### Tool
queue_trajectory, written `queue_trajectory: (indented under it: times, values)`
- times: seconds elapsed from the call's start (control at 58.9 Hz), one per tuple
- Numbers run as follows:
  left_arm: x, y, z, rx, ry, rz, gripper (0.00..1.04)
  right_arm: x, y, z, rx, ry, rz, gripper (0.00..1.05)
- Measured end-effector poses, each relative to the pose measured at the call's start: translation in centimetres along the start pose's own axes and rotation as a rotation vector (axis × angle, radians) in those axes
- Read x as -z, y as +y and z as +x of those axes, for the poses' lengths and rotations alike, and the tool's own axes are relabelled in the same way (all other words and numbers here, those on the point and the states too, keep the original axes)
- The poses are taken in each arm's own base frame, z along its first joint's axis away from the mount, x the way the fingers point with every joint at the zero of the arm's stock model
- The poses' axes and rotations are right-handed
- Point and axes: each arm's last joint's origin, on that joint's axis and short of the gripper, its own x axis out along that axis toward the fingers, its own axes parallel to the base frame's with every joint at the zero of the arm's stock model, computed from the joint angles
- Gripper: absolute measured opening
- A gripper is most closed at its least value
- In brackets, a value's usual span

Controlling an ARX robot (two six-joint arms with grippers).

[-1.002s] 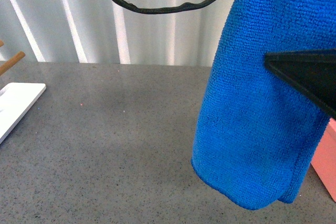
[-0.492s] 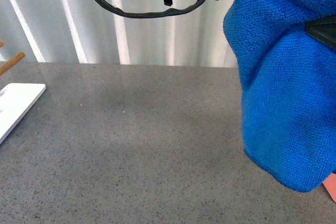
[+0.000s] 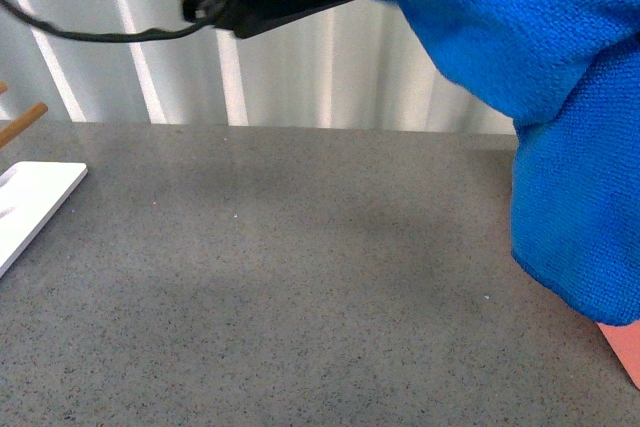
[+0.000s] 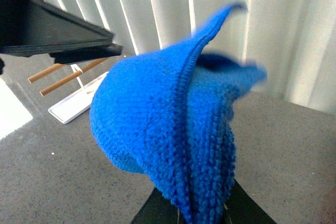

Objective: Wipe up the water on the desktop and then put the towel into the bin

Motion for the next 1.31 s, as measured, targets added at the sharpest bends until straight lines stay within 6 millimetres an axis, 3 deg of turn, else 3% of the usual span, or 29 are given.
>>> queue_trajectory:
  times: [0.085,0.187,0.272,0.441,0.56,0.73,0.832,0.934,1.205,1.307]
  values:
    - [0.5,1.2,-2.6,-0.037,0.025,0.049,1.00,0.0,-0.3,-0.2,0.013,0.001,0.003,0.04]
    - [1.2,1.6,-6.3,-0.077,0.039,0.108,0.98,0.1,-0.5,-0.3,0.023,0.001,0.006,0.04]
    - [1.9,1.0,-10.2,-0.083,0.036,0.171,0.98,0.3,-0.6,-0.1,0.023,0.007,0.008,0.04]
    - [3.1,-1.2,-15.3,-0.064,0.022,0.205,0.98,0.5,-0.4,0.3,0.022,0.016,0.006,0.04]
    - [3.7,-2.6,-17.8,-0.060,-0.003,0.205,0.98,0.6,-0.2,0.5,0.010,0.016,0.002,0.04]
    - [4.8,-3.2,-19.1,-0.082,-0.006,0.202,0.98,0.9,0.1,0.7,0.011,0.021,0.002,0.04]
    - [6.9,-3.0,-18.4,-0.490,-0.257,0.354,0.79,1.2,0.2,0.7,0.007,0.030,0.007,0.04]
    - [8.4,-2.6,-18.9,-0.726,-0.454,0.366,0.59,1.4,0.2,0.5,0.013,0.033,0.010,0.04]
    - [12.4,-1.6,-18.7,-0.757,-0.458,0.336,0.04,1.3,0.0,0.2,0.036,0.023,0.009,0.04]
    - [13.2,-1.5,-18.8,-0.756,-0.468,0.336,0.04,1.5,0.1,0.0,0.045,0.026,0.009,0.04]
